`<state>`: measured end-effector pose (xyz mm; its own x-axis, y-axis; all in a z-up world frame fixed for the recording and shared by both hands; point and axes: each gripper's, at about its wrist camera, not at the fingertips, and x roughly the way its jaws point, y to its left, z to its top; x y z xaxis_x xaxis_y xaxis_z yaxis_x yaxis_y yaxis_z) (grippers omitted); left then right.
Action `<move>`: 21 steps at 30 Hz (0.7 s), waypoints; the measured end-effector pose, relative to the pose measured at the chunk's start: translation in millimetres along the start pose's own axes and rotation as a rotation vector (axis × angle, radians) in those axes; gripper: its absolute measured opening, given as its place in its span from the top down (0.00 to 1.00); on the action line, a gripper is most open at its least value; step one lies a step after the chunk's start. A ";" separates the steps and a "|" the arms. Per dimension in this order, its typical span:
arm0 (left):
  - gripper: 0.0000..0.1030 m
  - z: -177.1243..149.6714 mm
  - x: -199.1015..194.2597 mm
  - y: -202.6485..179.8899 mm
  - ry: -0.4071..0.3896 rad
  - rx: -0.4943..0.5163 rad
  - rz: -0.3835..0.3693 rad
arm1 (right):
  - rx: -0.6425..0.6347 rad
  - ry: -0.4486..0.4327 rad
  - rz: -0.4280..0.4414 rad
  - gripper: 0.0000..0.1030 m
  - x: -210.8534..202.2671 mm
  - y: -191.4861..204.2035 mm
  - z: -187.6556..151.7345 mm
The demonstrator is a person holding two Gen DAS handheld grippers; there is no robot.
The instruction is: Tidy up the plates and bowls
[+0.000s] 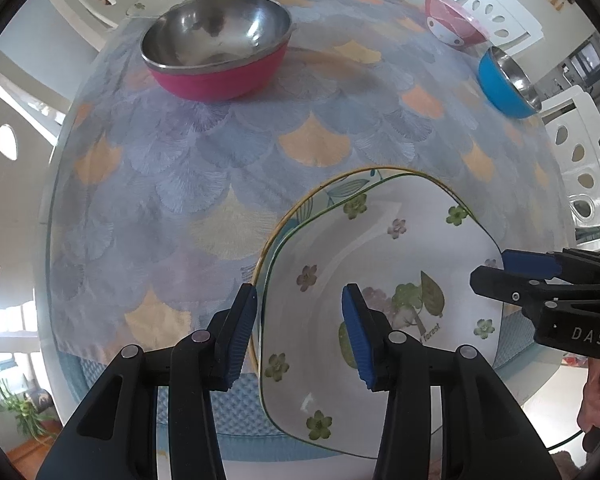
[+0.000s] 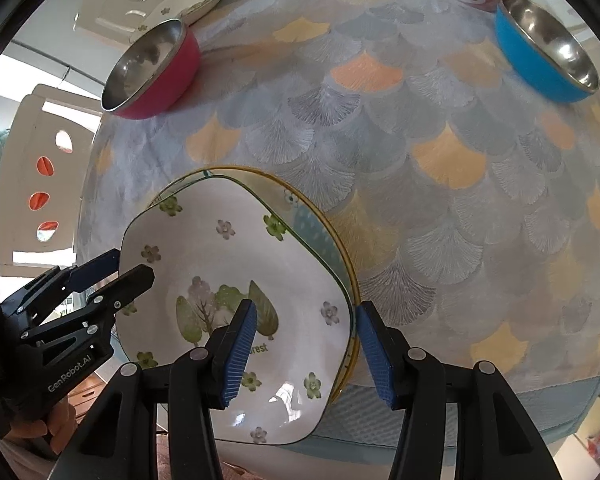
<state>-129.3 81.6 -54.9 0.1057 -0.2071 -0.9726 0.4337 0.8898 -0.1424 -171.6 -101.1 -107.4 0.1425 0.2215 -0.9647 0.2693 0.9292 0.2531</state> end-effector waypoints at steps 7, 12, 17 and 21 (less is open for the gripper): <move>0.60 2.7 -0.3 2.2 -0.001 -0.019 -0.001 | 0.024 -0.015 0.017 0.50 -5.1 -11.4 -1.0; 0.60 10.2 -13.3 17.9 -0.009 -0.070 -0.026 | 0.078 -0.033 0.056 0.50 -17.0 -32.1 3.8; 0.55 24.4 -43.5 43.5 -0.042 -0.136 -0.041 | 0.153 -0.075 0.126 0.50 -51.4 -64.5 19.9; 0.55 43.8 -61.2 69.5 -0.051 -0.175 -0.001 | 0.119 -0.134 0.103 0.50 -88.7 -78.1 48.6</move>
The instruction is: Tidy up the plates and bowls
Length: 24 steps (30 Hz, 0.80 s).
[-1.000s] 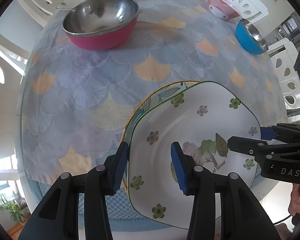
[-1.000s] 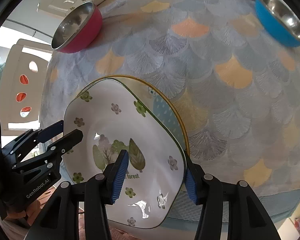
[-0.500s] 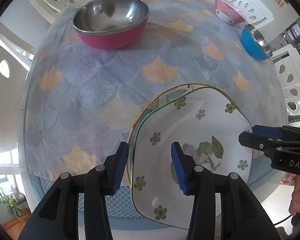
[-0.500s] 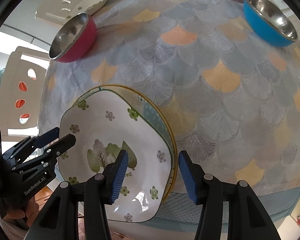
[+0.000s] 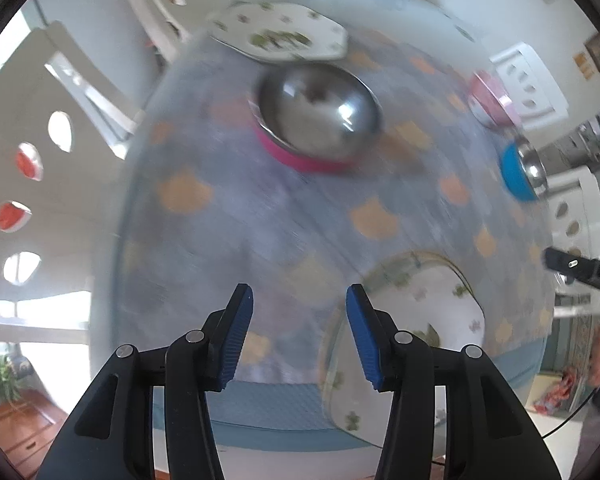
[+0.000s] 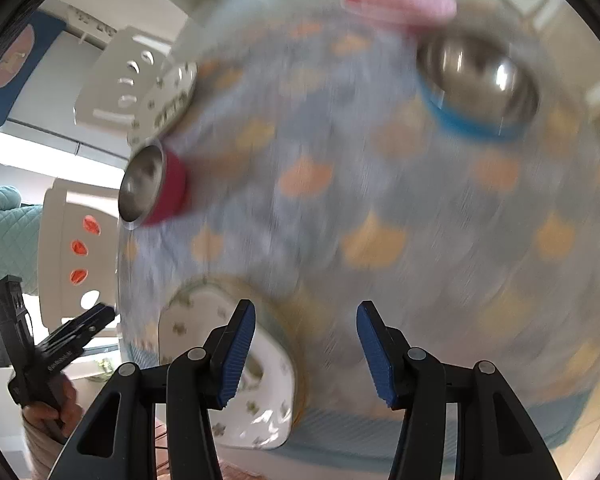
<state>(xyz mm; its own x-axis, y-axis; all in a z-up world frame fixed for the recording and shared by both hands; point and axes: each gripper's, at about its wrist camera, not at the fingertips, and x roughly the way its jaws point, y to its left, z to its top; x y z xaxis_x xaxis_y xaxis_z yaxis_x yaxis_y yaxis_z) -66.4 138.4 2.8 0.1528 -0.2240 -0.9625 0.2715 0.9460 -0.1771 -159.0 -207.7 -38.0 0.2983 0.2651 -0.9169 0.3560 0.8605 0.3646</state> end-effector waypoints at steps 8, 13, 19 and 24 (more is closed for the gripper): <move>0.55 79.9 -47.1 52.9 -0.110 -0.025 0.066 | -0.157 -0.101 0.031 0.48 -58.7 34.2 90.1; 0.54 148.9 -80.3 72.4 -0.232 -0.030 0.095 | -0.205 -0.205 0.141 0.43 -94.9 74.7 168.0; 0.52 216.2 -58.5 90.6 -0.268 -0.098 0.080 | -0.245 -0.307 0.254 0.05 -79.8 134.6 239.1; 0.42 246.3 -12.9 100.0 -0.226 -0.174 0.048 | -0.242 -0.193 0.270 0.05 -8.3 167.3 266.2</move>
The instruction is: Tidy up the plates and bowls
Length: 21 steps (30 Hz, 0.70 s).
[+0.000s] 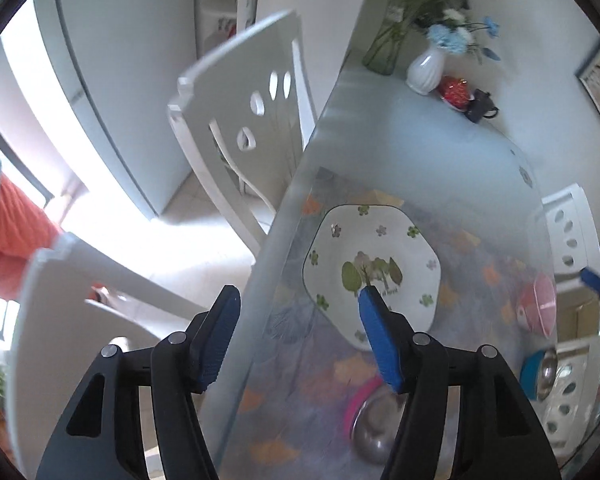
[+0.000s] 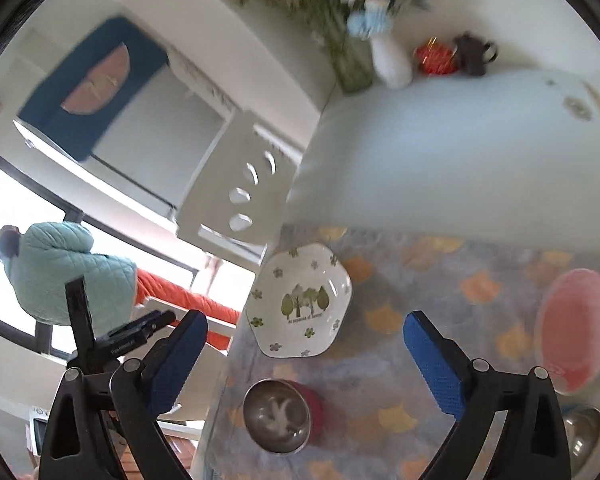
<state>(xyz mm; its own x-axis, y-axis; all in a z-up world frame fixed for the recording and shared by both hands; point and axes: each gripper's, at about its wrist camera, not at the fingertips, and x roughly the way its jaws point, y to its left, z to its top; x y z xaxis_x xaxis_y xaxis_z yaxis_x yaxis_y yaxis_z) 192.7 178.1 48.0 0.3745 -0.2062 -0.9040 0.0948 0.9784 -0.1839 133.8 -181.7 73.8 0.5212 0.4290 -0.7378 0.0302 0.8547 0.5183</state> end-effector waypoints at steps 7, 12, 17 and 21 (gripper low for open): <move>0.42 1.5 65.6 -3.2 0.082 -0.016 0.017 | 0.059 0.056 0.022 0.05 91.4 -14.6 2.2; 0.42 0.4 107.0 -2.0 0.132 -0.026 0.012 | 0.138 0.089 0.039 0.05 140.6 -36.2 -5.8; 0.42 2.1 132.5 -0.3 0.151 -0.031 -0.010 | 0.172 0.119 0.046 0.05 176.2 -51.0 -9.7; 0.42 3.4 151.9 0.8 0.171 -0.041 -0.013 | 0.125 0.168 0.005 0.08 207.3 -51.9 -13.4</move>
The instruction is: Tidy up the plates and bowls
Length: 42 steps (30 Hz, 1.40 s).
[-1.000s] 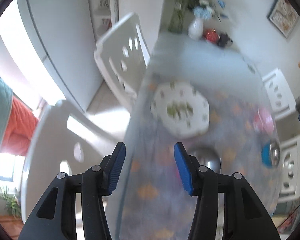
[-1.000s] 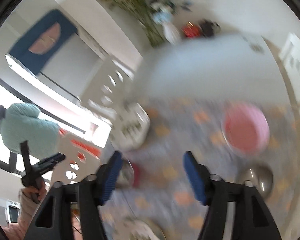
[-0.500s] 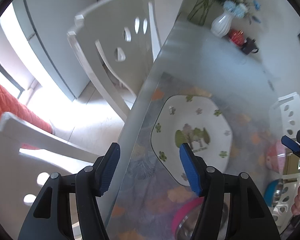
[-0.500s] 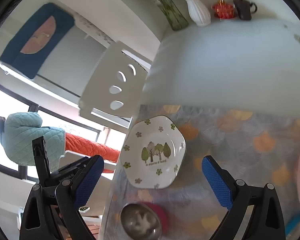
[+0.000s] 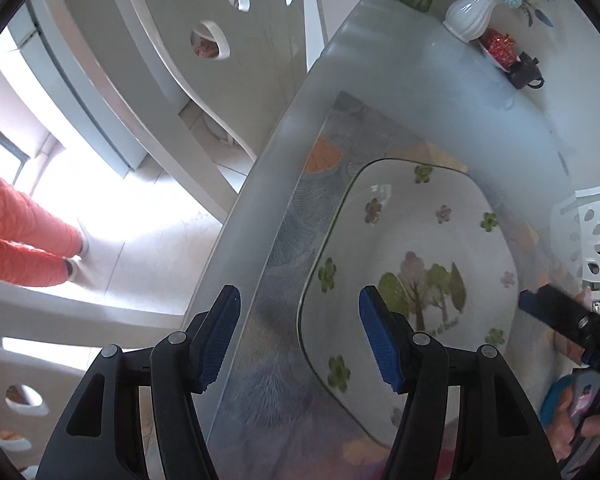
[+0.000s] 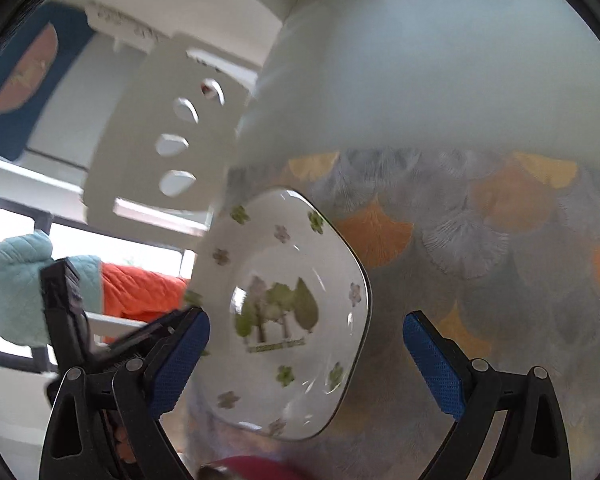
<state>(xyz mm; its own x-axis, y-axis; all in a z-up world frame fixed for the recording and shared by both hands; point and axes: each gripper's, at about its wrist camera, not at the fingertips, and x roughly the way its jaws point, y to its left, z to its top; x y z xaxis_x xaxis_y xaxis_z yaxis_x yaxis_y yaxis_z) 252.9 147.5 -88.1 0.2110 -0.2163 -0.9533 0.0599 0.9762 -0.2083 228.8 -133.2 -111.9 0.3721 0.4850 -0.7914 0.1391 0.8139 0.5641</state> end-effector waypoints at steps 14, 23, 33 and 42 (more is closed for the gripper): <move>0.61 -3.5 11.3 -11.5 -0.068 0.078 -0.041 | -0.108 -0.022 -0.038 0.48 33.9 -1.7 -4.1; 0.63 -7.9 7.1 -21.5 -0.077 0.149 -0.002 | -0.083 -0.004 -0.023 0.66 29.6 -11.0 -3.6; 0.63 -9.6 -15.6 -19.9 -0.109 0.152 -0.008 | -0.145 -0.031 0.003 0.66 8.9 8.2 -7.4; 0.63 -18.9 -52.8 -32.7 -0.156 0.169 -0.019 | -0.159 -0.068 0.034 0.66 -28.2 25.5 -15.7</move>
<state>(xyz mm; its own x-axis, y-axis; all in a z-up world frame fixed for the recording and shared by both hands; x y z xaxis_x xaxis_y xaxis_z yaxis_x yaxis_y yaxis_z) 221.4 127.2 -35.1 0.3563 -0.2467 -0.9012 0.2250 0.9588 -0.1736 207.5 -121.1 -78.9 0.4364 0.4947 -0.7516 -0.0197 0.8403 0.5417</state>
